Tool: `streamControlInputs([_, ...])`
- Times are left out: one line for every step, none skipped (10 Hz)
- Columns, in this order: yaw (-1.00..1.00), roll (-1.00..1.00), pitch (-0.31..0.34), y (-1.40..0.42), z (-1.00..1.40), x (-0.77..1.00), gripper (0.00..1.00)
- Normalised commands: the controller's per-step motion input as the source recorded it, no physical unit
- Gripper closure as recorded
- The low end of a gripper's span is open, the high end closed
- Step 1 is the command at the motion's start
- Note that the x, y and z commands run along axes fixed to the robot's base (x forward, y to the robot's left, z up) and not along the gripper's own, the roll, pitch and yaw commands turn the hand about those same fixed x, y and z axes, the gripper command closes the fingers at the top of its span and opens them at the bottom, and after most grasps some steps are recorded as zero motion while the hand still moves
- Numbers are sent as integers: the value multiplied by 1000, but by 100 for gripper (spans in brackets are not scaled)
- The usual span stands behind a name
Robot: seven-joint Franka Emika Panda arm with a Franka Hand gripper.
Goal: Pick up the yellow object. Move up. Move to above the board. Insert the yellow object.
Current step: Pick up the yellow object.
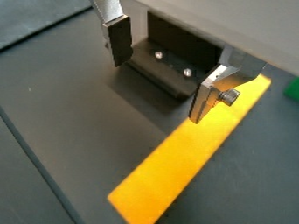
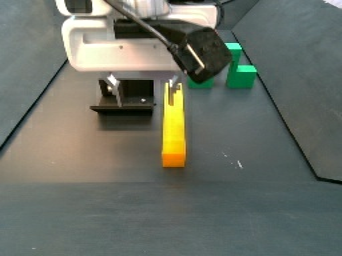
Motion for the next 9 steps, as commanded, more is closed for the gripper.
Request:
streamControlInputs([-157, -64, 23, 63, -106, -214, 0])
streamControlInputs([-91, -6, 0, 0, -234, -163, 0])
streamControlInputs([-29, 0, 0, -74, -297, -86, 0])
streamControlInputs([-17, 0, 0, -43, -249, -191, 0])
streamControlInputs([-14, 23, 0, 0, -197, -260, 0])
streamControlInputs([-34, 14, 0, 0, -137, -351, 0])
streamControlInputs([-71, 0, 0, 80, -14, -483, 0])
streamControlInputs([0, -17, -13, 20, -131, -103, 0])
streamControlInputs([0, -33, -24, 0, -217, 0, 0])
